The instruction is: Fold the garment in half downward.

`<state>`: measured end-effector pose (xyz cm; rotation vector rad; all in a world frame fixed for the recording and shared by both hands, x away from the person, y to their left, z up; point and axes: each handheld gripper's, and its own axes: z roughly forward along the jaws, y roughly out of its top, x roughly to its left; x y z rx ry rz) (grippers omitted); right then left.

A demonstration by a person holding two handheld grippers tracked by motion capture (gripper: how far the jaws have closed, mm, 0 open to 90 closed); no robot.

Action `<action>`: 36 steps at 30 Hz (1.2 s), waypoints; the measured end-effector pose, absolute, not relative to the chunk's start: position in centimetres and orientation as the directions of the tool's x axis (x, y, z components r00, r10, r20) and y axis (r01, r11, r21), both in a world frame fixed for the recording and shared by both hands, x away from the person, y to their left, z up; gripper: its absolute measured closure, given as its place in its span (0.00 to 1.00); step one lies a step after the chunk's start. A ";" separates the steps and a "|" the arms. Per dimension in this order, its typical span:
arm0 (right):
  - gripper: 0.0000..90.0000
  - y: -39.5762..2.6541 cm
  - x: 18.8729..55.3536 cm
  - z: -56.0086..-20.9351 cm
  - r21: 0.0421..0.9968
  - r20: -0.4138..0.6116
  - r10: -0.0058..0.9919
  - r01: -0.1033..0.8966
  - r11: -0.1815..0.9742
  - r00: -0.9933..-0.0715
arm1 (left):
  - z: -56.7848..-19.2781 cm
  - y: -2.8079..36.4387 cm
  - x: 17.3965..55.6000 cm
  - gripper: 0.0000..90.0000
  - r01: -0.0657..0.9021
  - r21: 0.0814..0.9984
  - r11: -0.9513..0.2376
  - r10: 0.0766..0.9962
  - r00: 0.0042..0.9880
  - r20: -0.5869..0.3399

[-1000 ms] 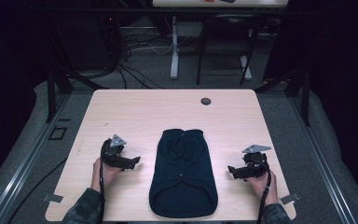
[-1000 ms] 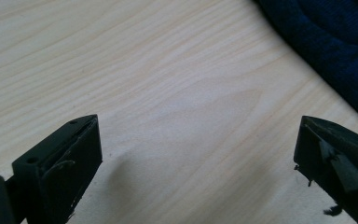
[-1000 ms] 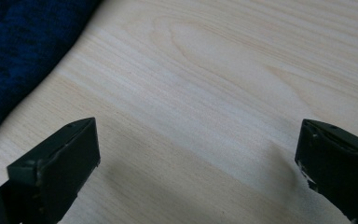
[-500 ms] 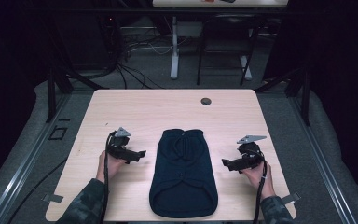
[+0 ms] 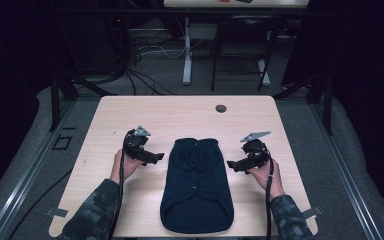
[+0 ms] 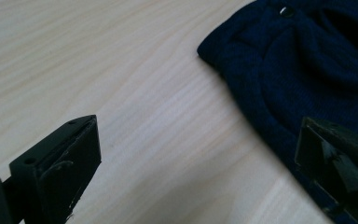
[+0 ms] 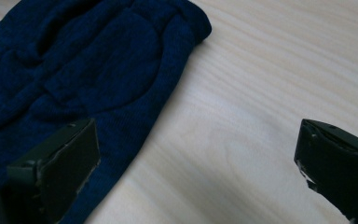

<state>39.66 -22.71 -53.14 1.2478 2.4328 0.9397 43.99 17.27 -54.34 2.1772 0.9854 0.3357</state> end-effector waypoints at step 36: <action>0.04 -15.9 47.6 -55.3 0.560 0.194 0.756 0.703 0.437 -0.625 | -56.0 8.5 49.2 0.03 0.592 0.590 -0.550 0.675 0.731 -0.104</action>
